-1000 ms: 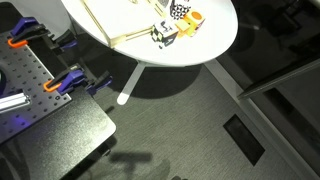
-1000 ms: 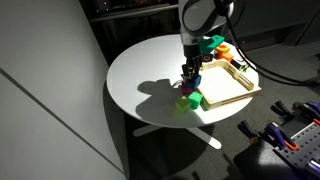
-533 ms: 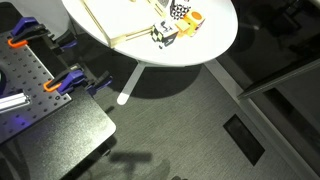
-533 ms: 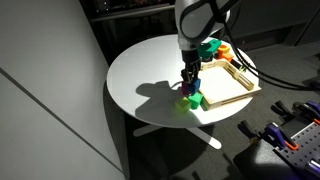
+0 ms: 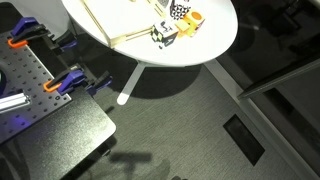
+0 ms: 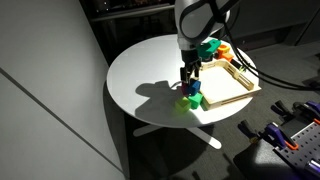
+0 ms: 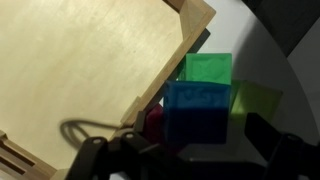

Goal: Place the blue block on top of the pink and green blocks

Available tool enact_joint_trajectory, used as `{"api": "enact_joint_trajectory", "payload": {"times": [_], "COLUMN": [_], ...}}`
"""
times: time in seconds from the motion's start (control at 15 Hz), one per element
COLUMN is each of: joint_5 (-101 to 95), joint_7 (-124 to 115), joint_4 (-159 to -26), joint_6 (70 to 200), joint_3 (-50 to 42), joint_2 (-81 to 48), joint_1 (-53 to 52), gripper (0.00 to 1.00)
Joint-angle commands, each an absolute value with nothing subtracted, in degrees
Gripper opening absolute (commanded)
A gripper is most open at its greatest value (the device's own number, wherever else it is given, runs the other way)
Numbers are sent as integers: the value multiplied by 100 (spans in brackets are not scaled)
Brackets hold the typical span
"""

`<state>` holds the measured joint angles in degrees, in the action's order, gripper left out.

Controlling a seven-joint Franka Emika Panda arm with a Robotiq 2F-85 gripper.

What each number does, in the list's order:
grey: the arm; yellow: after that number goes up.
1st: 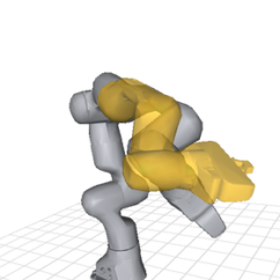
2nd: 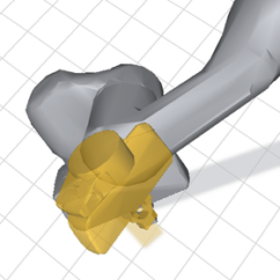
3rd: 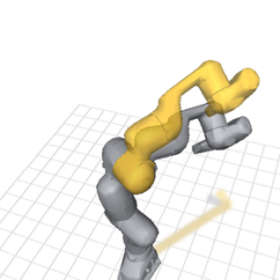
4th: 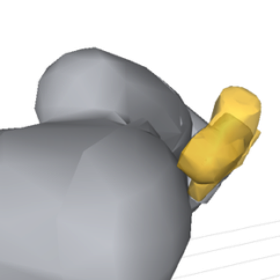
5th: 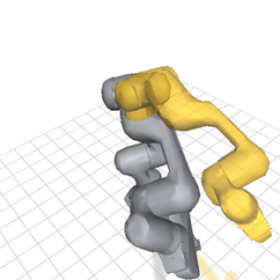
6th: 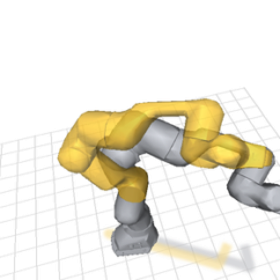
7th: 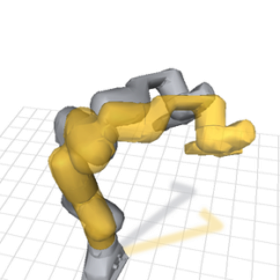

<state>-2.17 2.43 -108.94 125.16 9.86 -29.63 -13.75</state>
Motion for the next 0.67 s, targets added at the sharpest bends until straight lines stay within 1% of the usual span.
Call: {"api": "enact_joint_trajectory", "payload": {"times": [0.0,0.27,0.6], "joint_5": [-257,-241,-222], "joint_7": [385,279,-165], "joint_4": [-11067,-11206,-11504], "joint_6": [12769,12930,12825], "joint_3": [1025,995,825], "joint_2": [-2635,-2382,-2024], "joint_1": [-1320,-1312,-1263], "gripper": [100,100,100]}}
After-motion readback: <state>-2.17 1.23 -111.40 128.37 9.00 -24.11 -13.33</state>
